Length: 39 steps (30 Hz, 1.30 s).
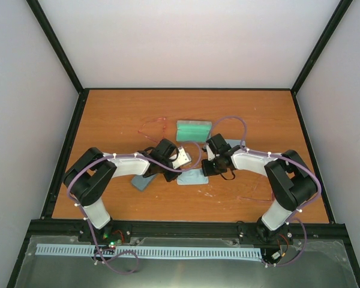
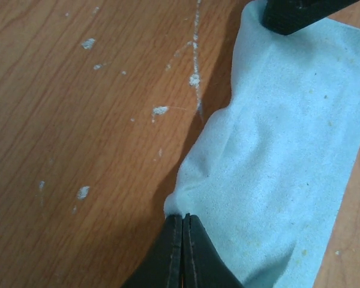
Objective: Organize the sunglasses
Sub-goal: Pick up the glasses cleaning cloth from the center of the board.
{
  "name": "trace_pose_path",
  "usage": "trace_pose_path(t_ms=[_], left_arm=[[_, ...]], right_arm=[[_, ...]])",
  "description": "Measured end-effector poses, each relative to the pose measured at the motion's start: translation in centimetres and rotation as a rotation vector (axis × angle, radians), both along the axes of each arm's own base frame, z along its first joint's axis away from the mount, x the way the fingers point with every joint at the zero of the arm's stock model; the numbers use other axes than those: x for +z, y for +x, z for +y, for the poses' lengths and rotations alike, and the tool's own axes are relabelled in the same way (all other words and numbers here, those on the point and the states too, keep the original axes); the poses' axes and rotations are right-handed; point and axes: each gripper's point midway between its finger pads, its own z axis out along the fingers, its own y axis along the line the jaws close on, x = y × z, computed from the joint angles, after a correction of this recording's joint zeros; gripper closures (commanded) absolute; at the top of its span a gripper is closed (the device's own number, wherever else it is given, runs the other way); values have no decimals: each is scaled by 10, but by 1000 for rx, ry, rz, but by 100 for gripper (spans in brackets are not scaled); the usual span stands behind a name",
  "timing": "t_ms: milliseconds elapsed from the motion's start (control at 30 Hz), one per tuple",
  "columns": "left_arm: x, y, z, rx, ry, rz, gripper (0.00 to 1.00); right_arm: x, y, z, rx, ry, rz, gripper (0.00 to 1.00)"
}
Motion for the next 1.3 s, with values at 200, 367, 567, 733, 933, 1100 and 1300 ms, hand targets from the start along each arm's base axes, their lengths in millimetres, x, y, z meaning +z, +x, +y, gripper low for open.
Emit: trace_pose_path(t_ms=[200,367,567,733,933,1100,1300], left_arm=[[1,10,3,28,23,-44,99],[5,24,4,60,33,-90,100],[15,41,3,88,20,-137,100],[20,53,5,101,16,-165,99],[26,75,8,129,13,-196,100],[29,90,8,137,12,-217,100],[32,109,6,144,7,-239,100]], right_arm=[[2,9,-3,-29,-36,-32,97],[7,25,-2,-52,-55,-71,97],[13,44,6,-62,-51,-105,97],[19,55,10,-72,-45,-132,97],[29,69,10,-92,-41,-179,97],[39,84,9,-113,-33,-219,97],[56,104,8,-140,-9,-272,97]])
